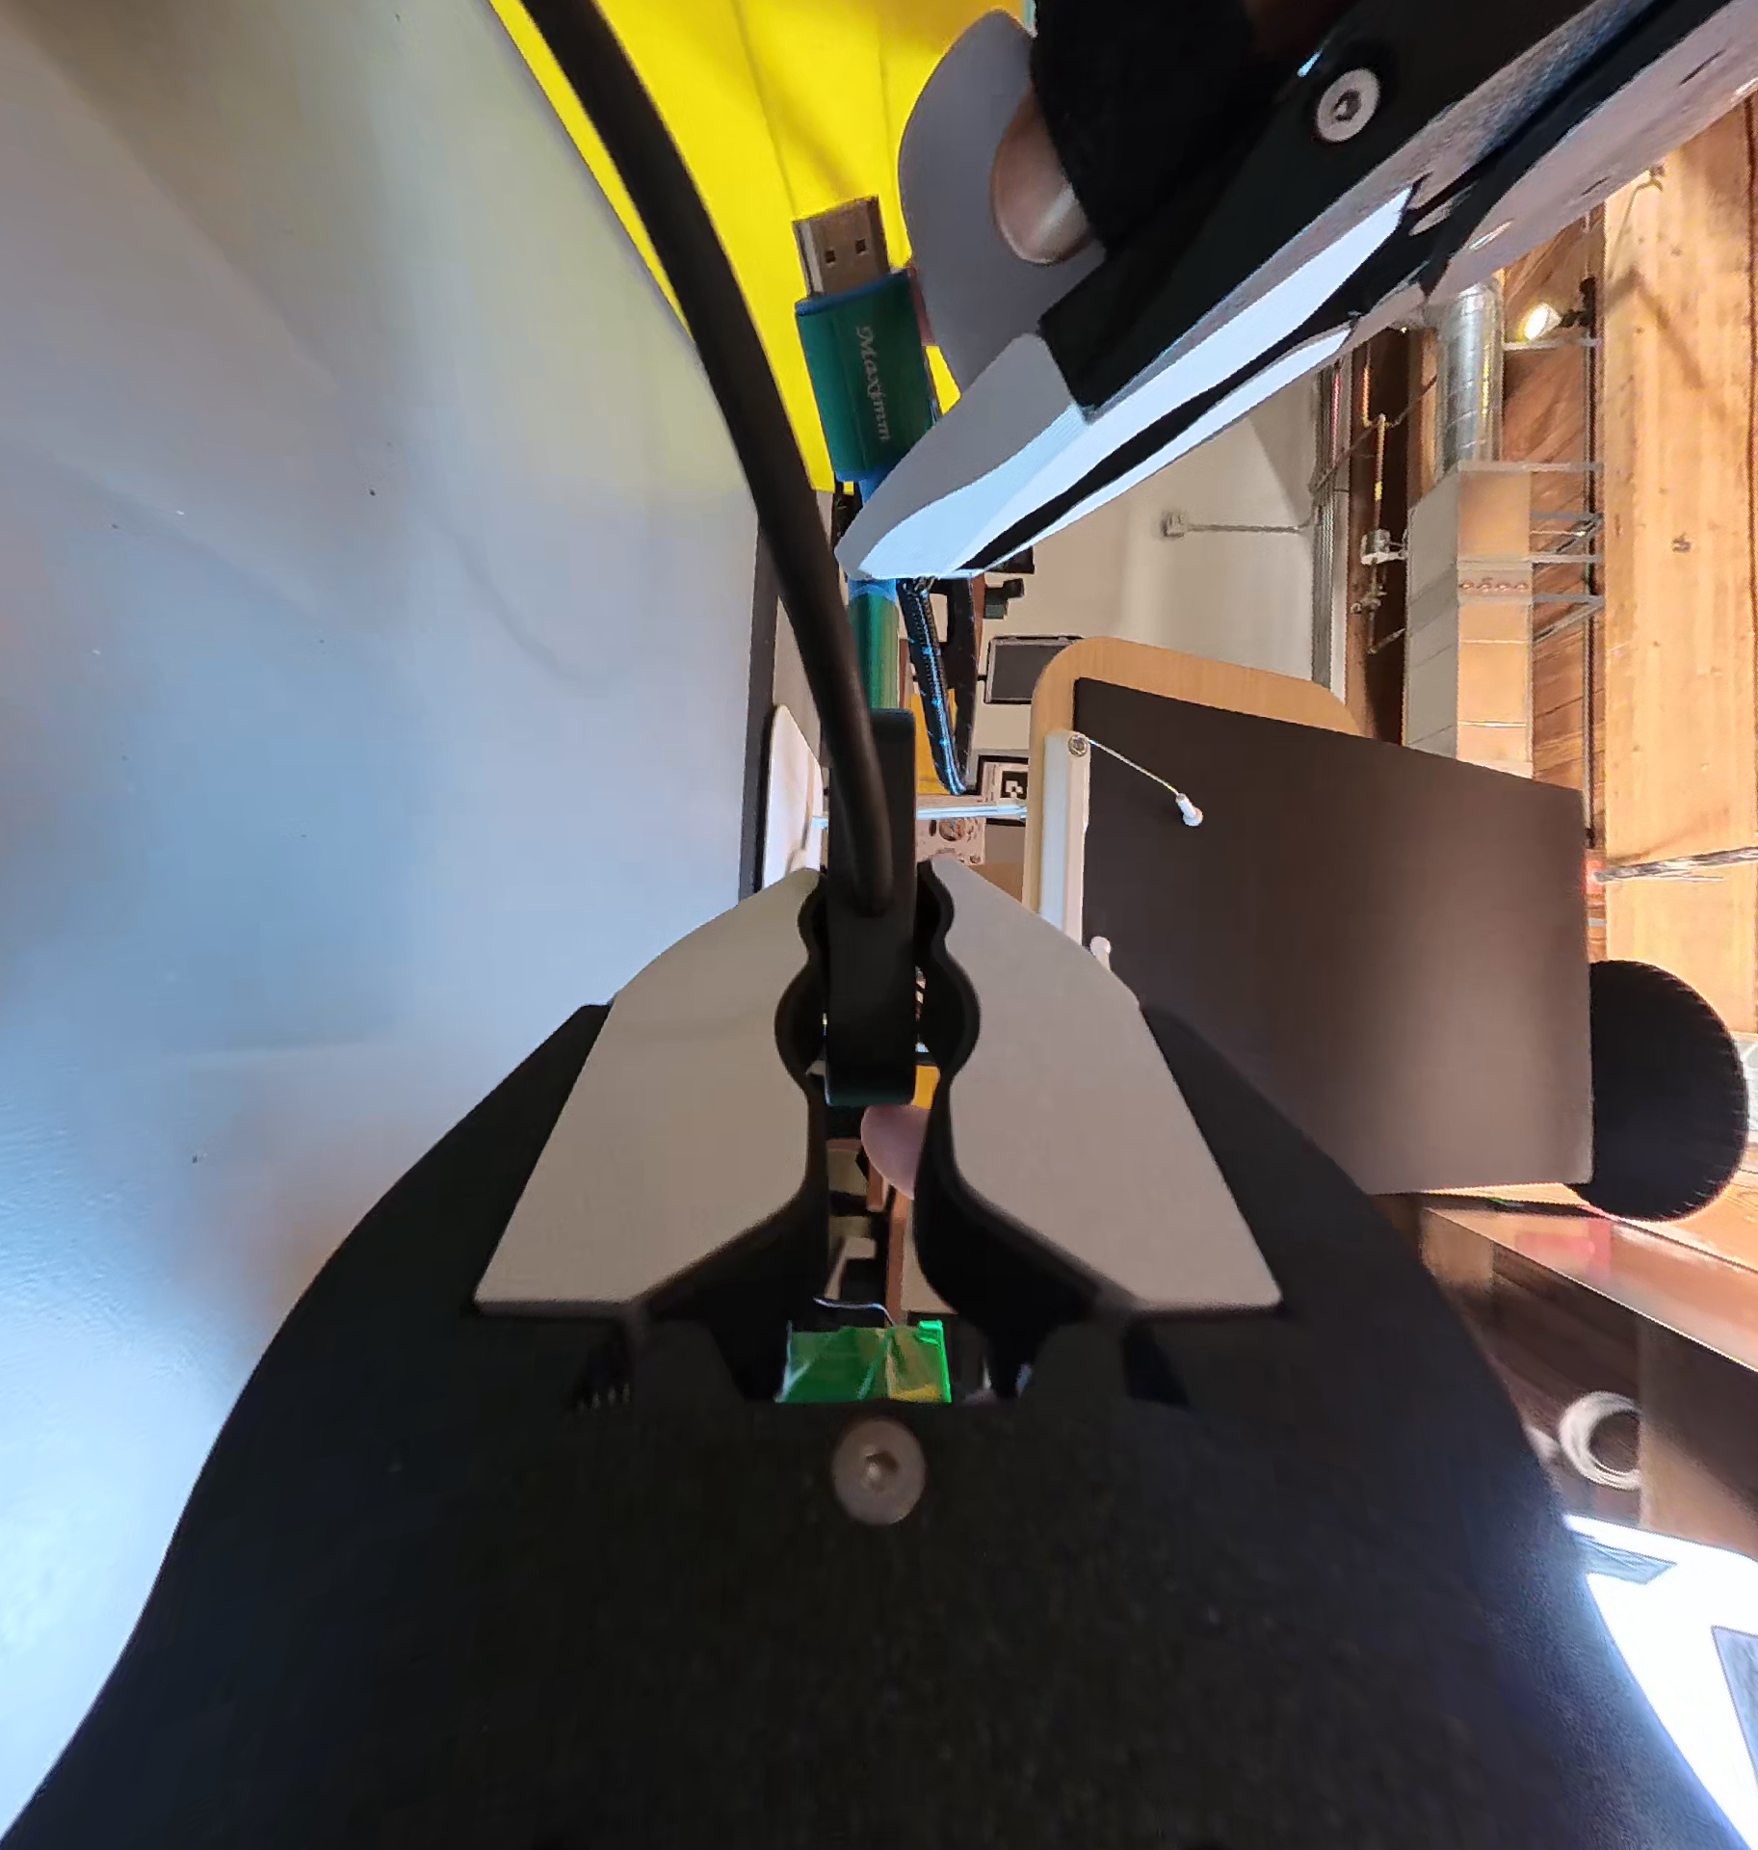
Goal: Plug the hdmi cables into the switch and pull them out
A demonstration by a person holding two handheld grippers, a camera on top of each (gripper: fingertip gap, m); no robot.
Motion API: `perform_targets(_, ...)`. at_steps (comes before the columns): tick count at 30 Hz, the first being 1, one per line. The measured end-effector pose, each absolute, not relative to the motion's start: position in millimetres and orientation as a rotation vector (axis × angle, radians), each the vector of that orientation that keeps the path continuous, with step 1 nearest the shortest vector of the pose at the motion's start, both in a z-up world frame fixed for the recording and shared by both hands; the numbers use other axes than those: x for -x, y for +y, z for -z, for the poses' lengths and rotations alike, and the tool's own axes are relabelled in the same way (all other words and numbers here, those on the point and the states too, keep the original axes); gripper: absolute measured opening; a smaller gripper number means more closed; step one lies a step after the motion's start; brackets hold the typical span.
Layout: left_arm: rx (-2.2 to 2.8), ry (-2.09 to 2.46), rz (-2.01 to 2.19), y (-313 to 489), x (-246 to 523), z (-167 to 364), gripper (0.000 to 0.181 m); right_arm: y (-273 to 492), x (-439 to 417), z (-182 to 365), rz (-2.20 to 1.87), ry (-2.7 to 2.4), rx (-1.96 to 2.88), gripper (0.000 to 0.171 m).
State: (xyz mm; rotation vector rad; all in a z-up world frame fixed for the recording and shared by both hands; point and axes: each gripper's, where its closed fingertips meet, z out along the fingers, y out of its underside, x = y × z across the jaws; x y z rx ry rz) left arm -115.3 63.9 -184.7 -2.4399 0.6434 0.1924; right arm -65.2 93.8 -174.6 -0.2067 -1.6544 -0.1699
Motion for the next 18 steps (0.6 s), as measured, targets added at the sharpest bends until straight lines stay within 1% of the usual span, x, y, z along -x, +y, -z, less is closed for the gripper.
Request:
perform_targets(9, 2.372, 0.804, -0.183, 59.5, 104.4, 178.6, 0.011, 86.9, 62.2, 176.1, 0.097, -1.673, 0.202, 0.014)
perform_targets(15, 2.310, 0.842, 0.088, 47.0, 98.0, 174.8, 0.012, 72.2, 60.1, 168.3, 0.033, -1.661, 0.167, 0.014)
perform_targets(18, 2.240, 0.929, 0.138, 39.5, 95.5, 171.0, 0.012, 62.5, 58.3, 164.7, -0.005, -1.670, 0.151, 0.014)
